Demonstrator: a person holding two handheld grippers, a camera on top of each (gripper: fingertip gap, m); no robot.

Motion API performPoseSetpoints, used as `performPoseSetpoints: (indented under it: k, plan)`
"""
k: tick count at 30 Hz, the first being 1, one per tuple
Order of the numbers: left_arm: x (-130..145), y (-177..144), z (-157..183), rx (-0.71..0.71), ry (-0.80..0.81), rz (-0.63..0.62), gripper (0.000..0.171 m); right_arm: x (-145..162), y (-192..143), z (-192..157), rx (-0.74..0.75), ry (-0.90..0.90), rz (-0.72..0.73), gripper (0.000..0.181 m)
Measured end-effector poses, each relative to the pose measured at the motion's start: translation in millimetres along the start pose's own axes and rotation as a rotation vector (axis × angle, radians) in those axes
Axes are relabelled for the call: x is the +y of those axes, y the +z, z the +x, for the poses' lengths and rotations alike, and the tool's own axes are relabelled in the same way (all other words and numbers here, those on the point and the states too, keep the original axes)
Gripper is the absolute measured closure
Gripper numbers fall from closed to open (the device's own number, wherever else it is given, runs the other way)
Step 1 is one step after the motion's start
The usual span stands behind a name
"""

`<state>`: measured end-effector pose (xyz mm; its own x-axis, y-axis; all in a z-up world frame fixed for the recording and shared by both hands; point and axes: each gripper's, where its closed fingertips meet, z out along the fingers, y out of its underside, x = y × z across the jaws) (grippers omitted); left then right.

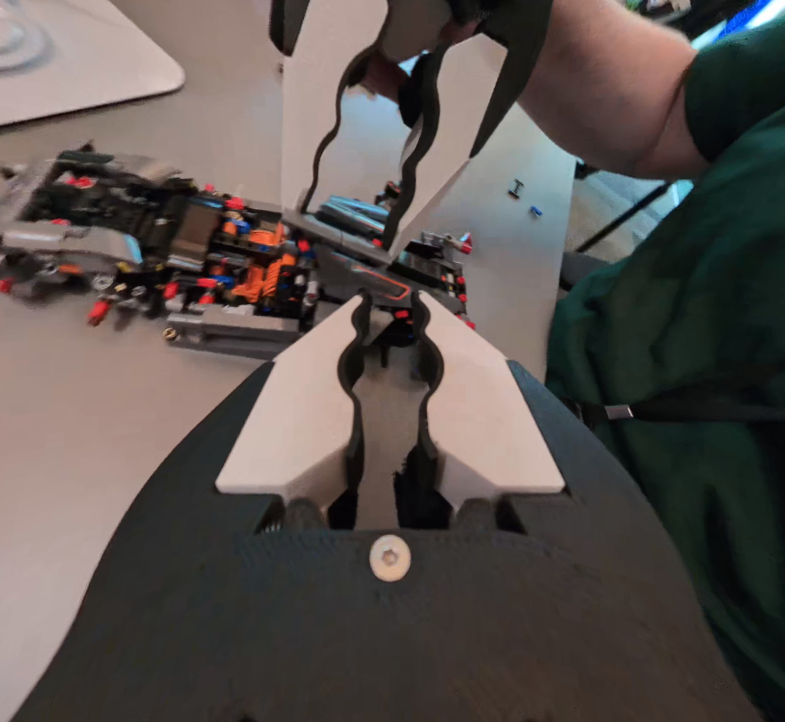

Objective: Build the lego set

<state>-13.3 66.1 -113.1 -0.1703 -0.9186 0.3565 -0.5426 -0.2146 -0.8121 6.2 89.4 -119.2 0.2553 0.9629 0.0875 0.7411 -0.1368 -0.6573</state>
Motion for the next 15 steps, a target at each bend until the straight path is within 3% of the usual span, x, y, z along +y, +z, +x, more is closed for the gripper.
performPoseSetpoints:
  k: [5, 7, 10, 15]
  plan:
    - [11.7, -3.5, -35.3, -0.096, -0.126, 0.092, 0.146, 23.4, 15.2, 18.6, -0.073, 0.097, -0.09, 0.142]
    - [16.3, -0.2, -43.2, -0.102, -0.178, 0.115, 0.142, 18.9, 17.7, 21.1, -0.123, 0.141, -0.073, 0.142]
    - [27.6, 8.6, -51.6, -0.115, -0.225, 0.093, 0.139, 22.1, 20.4, 27.2, -0.15, 0.152, -0.146, 0.142]
    - [35.2, 18.6, -52.0, -0.065, -0.283, 0.081, 0.135, 25.9, 24.7, 27.5, -0.318, 0.253, -0.208, 0.143]
